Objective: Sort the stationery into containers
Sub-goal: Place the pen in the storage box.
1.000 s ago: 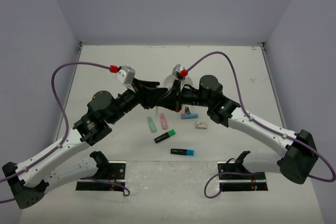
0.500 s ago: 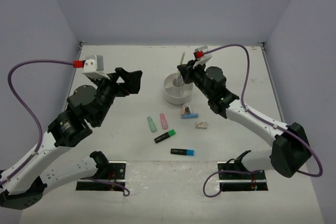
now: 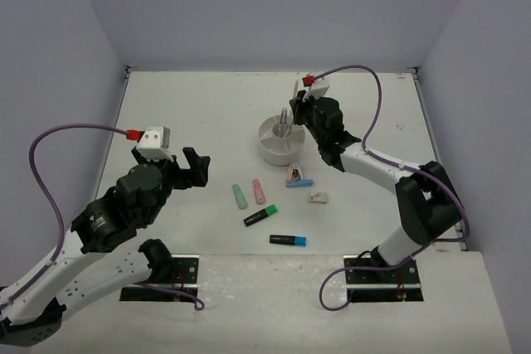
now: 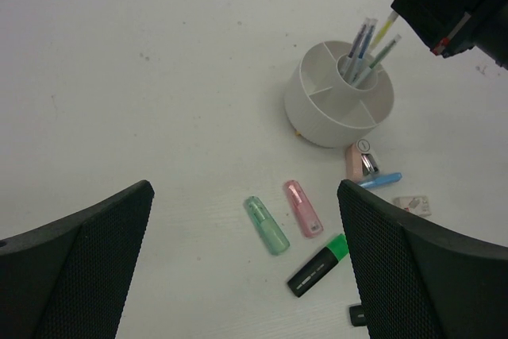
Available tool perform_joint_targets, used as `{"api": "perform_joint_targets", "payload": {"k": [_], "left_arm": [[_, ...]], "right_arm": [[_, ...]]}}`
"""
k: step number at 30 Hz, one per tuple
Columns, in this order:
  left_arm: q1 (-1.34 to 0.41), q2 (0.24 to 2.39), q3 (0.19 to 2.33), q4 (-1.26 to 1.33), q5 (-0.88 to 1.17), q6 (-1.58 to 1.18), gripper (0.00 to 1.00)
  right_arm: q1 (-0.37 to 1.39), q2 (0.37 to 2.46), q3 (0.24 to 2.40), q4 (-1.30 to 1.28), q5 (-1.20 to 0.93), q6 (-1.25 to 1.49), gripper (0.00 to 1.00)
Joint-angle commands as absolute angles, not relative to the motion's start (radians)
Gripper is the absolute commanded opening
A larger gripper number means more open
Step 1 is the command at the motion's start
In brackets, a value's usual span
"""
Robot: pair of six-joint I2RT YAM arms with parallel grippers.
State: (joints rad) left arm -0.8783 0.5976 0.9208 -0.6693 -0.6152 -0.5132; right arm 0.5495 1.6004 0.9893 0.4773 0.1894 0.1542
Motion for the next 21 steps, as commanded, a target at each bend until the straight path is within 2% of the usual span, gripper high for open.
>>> {"api": "perform_joint_targets", "payload": {"k": [1, 13, 21], "left_arm": [[-0.881, 0.535, 0.865, -0.665, -0.632, -0.500, 1.00], [-0.881, 0.554, 0.819, -0.650, -0.599, -0.503, 1.00], [-0.881, 0.544, 0.810, -0.644, -0.590, -0.503, 1.00]], "right_arm": [[0.552, 1.562, 0.936, 0.652, 0.165, 0.187, 0.00], [0.576, 1.431, 0.850, 0.714, 0.170, 0.177, 0.00], [0.600, 1.452, 0.821, 0.696, 0.085, 0.206, 0.00]]}}
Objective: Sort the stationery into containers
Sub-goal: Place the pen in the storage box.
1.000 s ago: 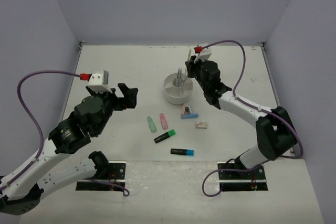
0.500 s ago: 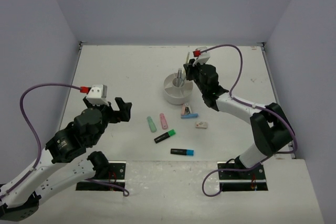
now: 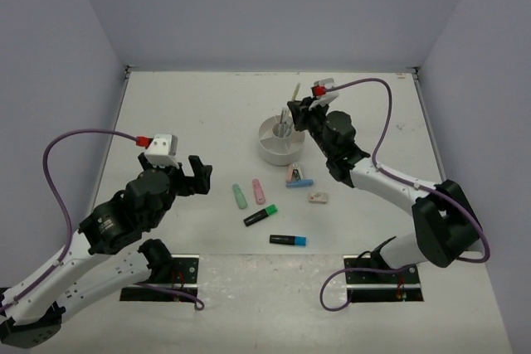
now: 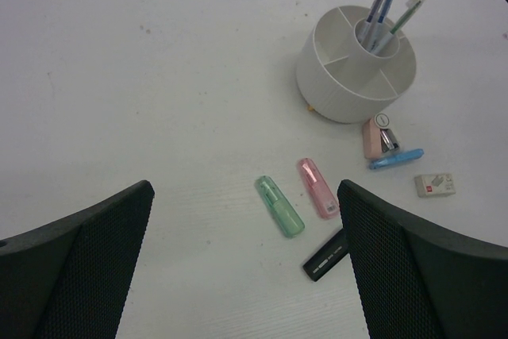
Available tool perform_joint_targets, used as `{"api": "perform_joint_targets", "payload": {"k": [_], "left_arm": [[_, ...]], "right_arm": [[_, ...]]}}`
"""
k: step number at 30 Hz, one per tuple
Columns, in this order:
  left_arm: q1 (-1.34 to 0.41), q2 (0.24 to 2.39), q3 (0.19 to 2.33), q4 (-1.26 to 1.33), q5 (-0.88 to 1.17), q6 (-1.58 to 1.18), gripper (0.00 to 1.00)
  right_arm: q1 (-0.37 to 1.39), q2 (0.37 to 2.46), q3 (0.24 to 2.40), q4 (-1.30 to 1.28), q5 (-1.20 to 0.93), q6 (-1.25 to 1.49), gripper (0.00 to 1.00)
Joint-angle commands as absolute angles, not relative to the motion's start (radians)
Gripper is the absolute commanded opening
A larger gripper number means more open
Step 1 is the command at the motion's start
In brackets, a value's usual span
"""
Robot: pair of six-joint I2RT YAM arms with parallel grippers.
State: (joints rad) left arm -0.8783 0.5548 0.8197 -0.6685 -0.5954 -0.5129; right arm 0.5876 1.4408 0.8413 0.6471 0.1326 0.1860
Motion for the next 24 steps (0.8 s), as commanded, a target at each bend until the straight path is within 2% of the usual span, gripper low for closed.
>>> {"api": "perform_joint_targets", "payload": {"k": [1, 8, 13, 14, 15, 19, 24], "left_arm": [[-0.882, 0.544, 0.810, -0.643, -0.588, -0.503, 1.00], [-0.881, 0.552, 0.805, -0.638, -0.572, -0.492, 1.00], [-0.881, 0.550, 0.802, -0.627, -0.557, -0.483, 1.00], [-0.881, 0.547, 0.801, -0.626, -0.555, -0.482, 1.00], [-0.881, 0.545, 0.800, -0.624, -0.554, -0.480, 1.00], [-0.881, 0.549, 0.798, -0.622, -0.555, -0.480, 1.00], [-0.881, 0.562, 0.801, -0.633, -0.571, -0.488, 1.00]], "right_arm": [[0.601, 1.464, 0.826, 0.695, 0.080, 0.205, 0.00], [0.600, 1.544, 0.871, 0.661, 0.079, 0.215, 0.00], [0.609, 1.557, 0.862, 0.666, 0.103, 0.212, 0.08], [0.611, 1.560, 0.865, 0.650, 0.103, 0.210, 0.24], [0.614, 1.555, 0.869, 0.637, 0.104, 0.209, 0.35], [0.631, 1.513, 0.859, 0.613, 0.115, 0.197, 0.55], [0.634, 1.368, 0.848, 0.514, 0.156, 0.214, 0.56]]}}
